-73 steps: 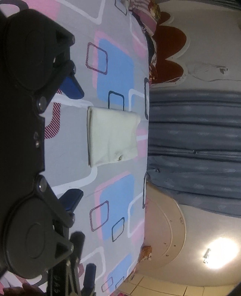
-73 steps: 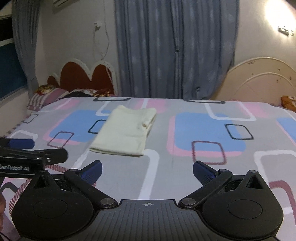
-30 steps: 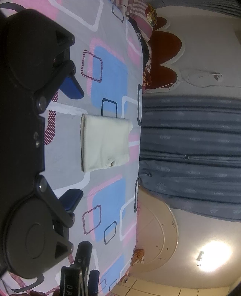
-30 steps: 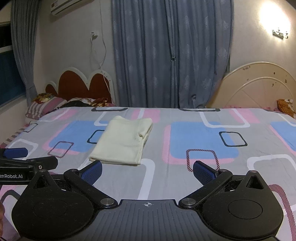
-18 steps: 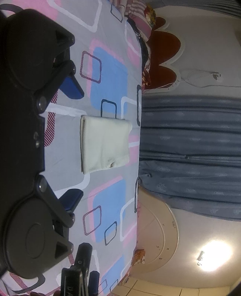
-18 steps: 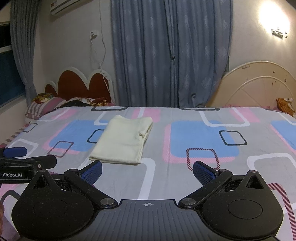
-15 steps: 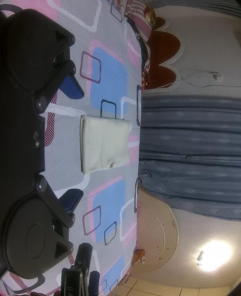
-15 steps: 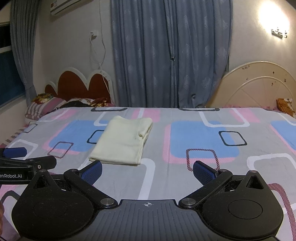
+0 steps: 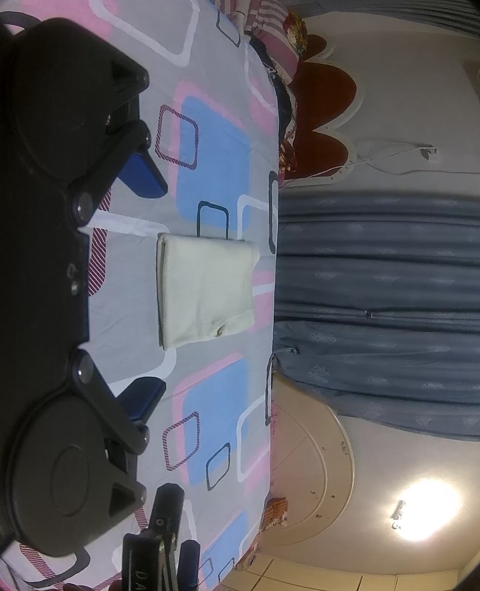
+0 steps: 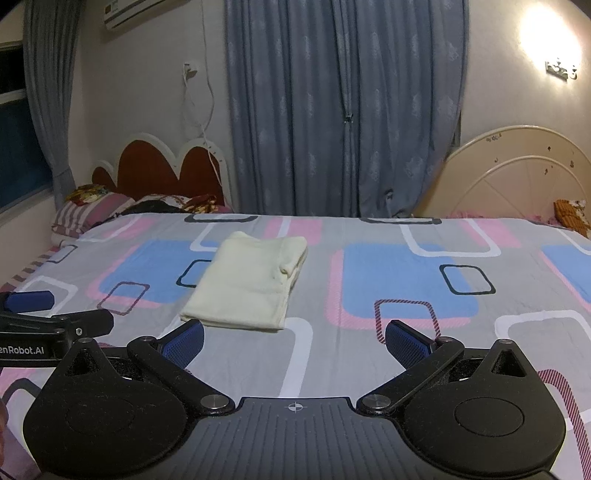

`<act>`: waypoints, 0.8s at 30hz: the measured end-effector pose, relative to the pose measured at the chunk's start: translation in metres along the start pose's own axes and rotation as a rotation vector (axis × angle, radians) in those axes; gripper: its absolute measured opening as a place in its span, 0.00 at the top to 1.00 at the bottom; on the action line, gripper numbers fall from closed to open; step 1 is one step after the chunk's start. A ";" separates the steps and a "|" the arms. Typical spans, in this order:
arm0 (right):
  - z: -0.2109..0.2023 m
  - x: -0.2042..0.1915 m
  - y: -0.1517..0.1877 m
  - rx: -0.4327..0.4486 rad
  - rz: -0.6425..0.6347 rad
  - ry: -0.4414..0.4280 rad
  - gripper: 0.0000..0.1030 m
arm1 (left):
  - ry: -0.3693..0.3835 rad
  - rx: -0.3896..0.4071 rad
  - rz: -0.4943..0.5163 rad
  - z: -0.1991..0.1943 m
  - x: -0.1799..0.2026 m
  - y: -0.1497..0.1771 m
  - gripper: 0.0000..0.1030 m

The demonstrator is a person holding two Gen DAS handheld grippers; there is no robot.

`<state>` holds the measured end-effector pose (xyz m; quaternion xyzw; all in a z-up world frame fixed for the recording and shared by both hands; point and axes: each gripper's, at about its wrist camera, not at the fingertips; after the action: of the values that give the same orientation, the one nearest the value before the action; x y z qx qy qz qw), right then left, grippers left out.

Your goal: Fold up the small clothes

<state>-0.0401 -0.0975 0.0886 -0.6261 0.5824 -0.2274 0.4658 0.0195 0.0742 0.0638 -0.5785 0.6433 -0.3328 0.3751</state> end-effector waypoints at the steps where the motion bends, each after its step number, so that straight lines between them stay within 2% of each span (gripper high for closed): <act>1: 0.000 0.000 0.000 0.001 0.001 -0.001 0.00 | -0.001 0.000 0.003 0.000 0.001 0.000 0.00; 24: 0.004 -0.003 0.001 -0.002 -0.015 -0.005 0.00 | 0.009 0.024 0.038 -0.001 -0.009 -0.002 0.00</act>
<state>-0.0378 -0.0933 0.0865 -0.6313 0.5769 -0.2289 0.4650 0.0203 0.0826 0.0667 -0.5602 0.6517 -0.3361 0.3853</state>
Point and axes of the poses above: each gripper's, at about its wrist camera, not at the fingertips, and z roughly the way its jaws point, x to its right, y to its underside, and after that the axes turned 8 degrees about z, right-handed
